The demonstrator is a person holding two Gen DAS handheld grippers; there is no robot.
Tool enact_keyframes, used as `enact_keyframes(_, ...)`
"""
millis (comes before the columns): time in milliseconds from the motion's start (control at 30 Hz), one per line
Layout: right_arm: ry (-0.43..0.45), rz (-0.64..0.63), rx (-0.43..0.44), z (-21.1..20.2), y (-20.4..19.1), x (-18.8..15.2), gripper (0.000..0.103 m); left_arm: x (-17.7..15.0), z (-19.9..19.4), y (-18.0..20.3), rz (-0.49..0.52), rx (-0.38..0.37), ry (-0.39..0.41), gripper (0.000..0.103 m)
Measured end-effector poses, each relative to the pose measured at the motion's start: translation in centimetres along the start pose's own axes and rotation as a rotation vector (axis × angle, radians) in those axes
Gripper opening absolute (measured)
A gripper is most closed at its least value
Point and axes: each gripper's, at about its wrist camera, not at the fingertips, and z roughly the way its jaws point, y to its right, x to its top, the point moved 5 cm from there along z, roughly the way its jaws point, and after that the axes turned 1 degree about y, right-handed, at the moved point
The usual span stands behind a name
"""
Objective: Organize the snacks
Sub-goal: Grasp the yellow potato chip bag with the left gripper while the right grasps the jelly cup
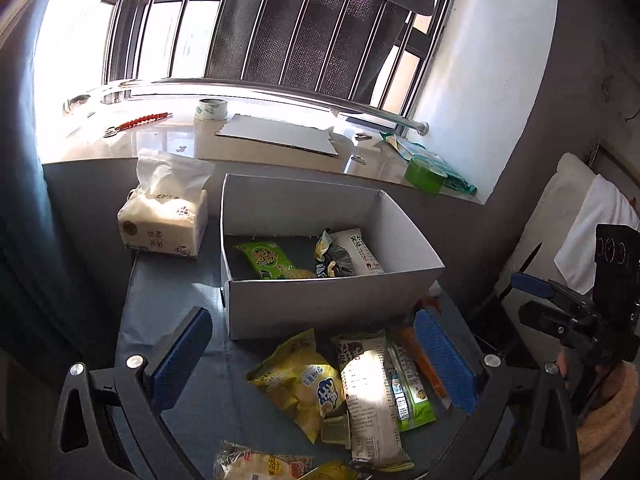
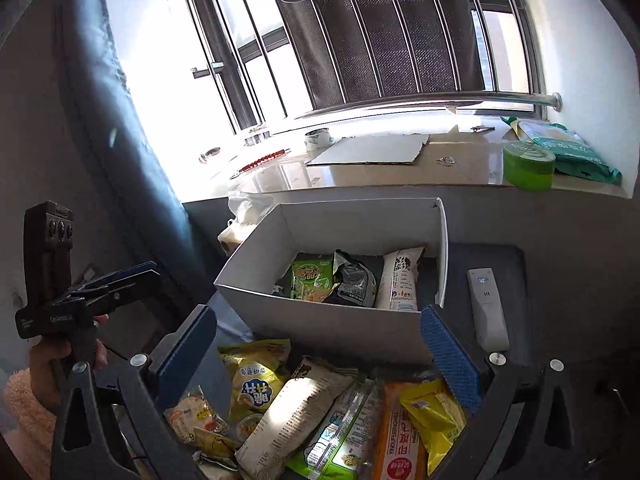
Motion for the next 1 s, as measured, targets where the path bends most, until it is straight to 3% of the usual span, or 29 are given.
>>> enact_keyframes(167,0.041,-0.074,-0.107,-3.5,-0.5,-5.6,0.103,-5.8,-1.5,-1.3,-0.040,0.035,-0.052,0.103)
enact_keyframes(267,0.024,-0.046,-0.137,-5.1,0.1,-8.8,0.103,-8.9,-1.8,-2.3,-0.059,0.086,-0.099,0.103)
enact_keyframes(400,0.021,0.040,-0.172,-6.6,0.7,-12.7,0.103,-12.5,-1.7,-2.9,-0.129,0.069,-0.153,0.103)
enact_keyframes(600,-0.121,0.168,-0.180,-5.2,1.7,-18.6,0.103,-14.0,-1.1,-1.7,-0.158,0.042,-0.174,0.103)
enact_keyframes(733,-0.152,0.197,-0.232,-4.3,4.0,-19.7,0.103,-14.2,-0.9,-1.3,-0.164,0.023,-0.186,0.103)
enact_keyframes(1000,-0.189,0.385,-0.284,-2.6,10.6,-18.9,0.103,-14.6,-1.2,-1.9,-0.157,0.043,-0.195,0.103)
